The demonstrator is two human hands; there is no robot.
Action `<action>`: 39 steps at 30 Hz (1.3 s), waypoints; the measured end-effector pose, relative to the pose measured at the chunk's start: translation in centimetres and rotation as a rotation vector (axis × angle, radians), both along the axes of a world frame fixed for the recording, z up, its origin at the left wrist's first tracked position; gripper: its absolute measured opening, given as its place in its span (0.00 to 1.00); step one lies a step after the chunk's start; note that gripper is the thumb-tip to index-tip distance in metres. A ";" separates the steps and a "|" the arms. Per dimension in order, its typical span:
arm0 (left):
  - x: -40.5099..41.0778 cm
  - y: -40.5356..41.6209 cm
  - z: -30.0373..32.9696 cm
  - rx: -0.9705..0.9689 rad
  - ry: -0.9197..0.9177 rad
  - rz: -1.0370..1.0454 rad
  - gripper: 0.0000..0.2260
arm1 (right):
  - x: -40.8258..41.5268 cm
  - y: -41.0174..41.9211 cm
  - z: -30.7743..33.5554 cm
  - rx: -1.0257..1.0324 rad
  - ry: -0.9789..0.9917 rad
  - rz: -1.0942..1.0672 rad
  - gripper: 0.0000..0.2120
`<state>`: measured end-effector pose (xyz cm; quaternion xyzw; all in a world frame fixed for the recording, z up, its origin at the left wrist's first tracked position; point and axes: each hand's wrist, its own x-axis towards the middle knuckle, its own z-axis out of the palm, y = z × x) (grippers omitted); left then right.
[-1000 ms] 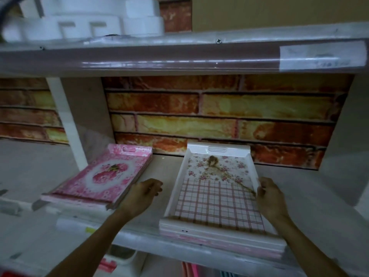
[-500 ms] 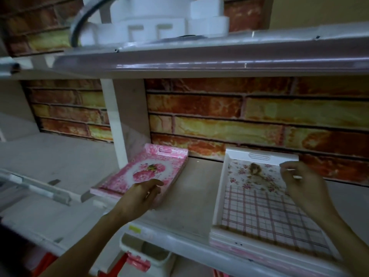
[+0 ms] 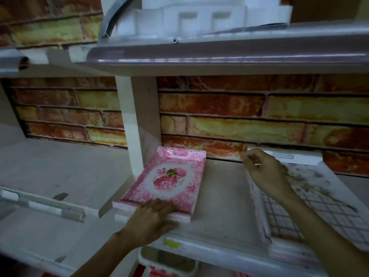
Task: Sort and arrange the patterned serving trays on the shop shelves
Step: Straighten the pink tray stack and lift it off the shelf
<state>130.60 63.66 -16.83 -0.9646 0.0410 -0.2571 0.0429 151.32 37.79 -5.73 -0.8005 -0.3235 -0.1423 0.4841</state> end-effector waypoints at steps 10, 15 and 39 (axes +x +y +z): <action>1.0 1.7 0.9 0.115 -0.007 -0.127 0.10 | -1.2 7.7 -2.9 -0.166 0.126 -0.019 0.04; 1.9 2.3 2.6 0.110 -0.055 -0.150 0.12 | -1.4 10.5 -3.7 -0.275 0.283 -0.064 0.07; 3.7 3.2 7.8 0.032 -0.081 -0.204 0.14 | 0.8 18.3 -6.2 0.299 1.189 0.138 0.07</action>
